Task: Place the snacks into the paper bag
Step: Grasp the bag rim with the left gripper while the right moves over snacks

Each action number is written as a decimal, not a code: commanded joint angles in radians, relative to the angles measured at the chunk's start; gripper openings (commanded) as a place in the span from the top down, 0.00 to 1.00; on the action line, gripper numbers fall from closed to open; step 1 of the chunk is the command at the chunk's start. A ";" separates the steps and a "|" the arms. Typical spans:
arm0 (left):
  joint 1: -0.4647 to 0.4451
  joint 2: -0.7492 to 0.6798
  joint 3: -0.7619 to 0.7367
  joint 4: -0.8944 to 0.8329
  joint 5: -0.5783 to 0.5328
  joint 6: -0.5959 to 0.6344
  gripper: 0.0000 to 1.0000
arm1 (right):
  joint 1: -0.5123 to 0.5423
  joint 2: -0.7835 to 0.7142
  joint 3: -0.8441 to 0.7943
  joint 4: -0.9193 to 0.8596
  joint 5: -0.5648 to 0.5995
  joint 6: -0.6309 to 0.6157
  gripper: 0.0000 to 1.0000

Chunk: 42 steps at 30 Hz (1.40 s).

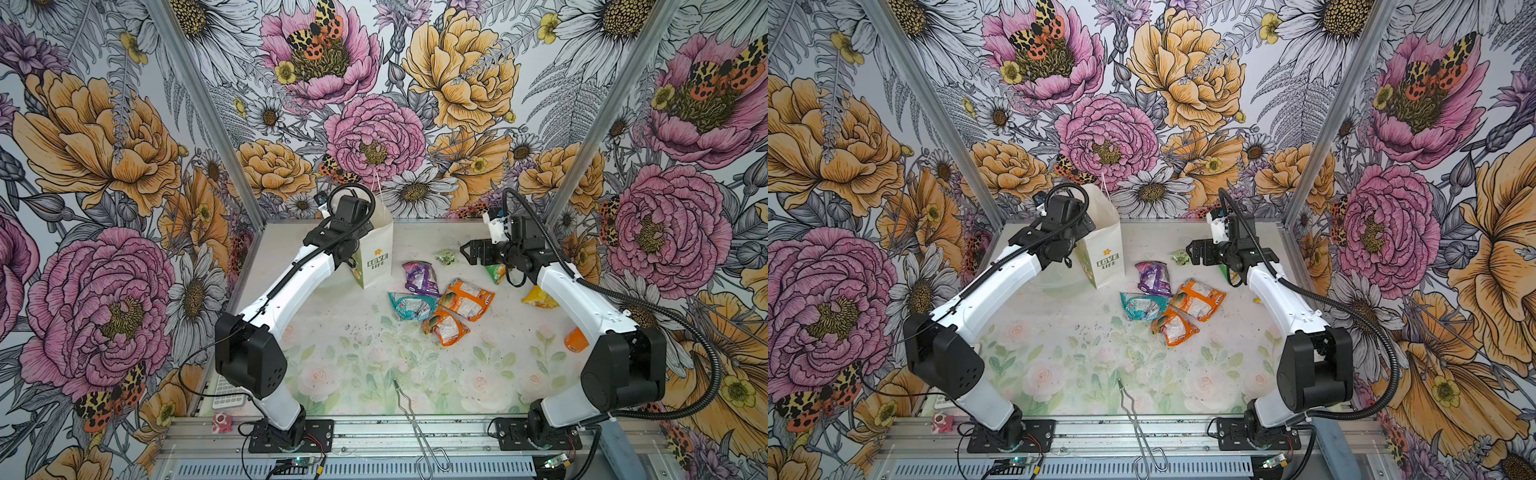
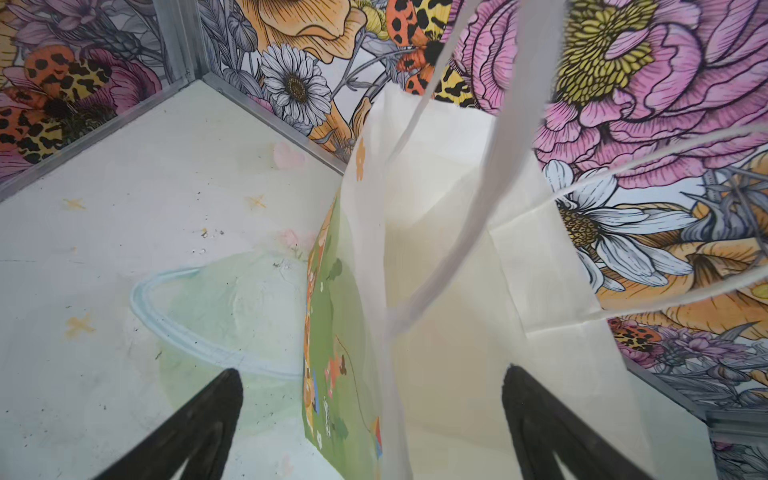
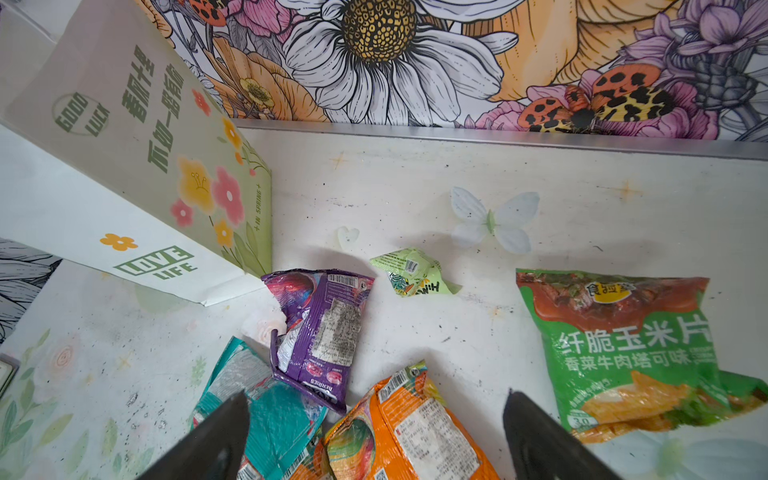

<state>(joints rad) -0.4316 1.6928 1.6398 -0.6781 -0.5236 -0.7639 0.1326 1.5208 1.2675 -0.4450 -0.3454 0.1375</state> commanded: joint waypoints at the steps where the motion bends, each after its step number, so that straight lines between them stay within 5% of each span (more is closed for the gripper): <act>1: 0.015 0.032 0.076 -0.024 0.040 -0.027 0.01 | 0.007 0.004 0.003 -0.008 -0.007 -0.015 0.03; 9: 0.027 0.065 0.111 -0.031 0.048 -0.044 0.03 | 0.009 0.006 -0.005 -0.008 -0.007 -0.017 0.04; 22: 0.045 0.042 0.062 -0.030 0.075 -0.052 0.38 | 0.012 0.037 0.000 -0.008 -0.013 -0.006 0.07; 42: 0.065 0.071 0.058 -0.029 0.137 -0.049 0.70 | 0.022 0.040 0.003 -0.007 -0.012 -0.006 0.09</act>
<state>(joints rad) -0.3805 1.7638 1.7123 -0.7036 -0.4164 -0.8131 0.1448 1.5536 1.2671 -0.4561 -0.3458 0.1310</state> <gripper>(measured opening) 0.315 0.915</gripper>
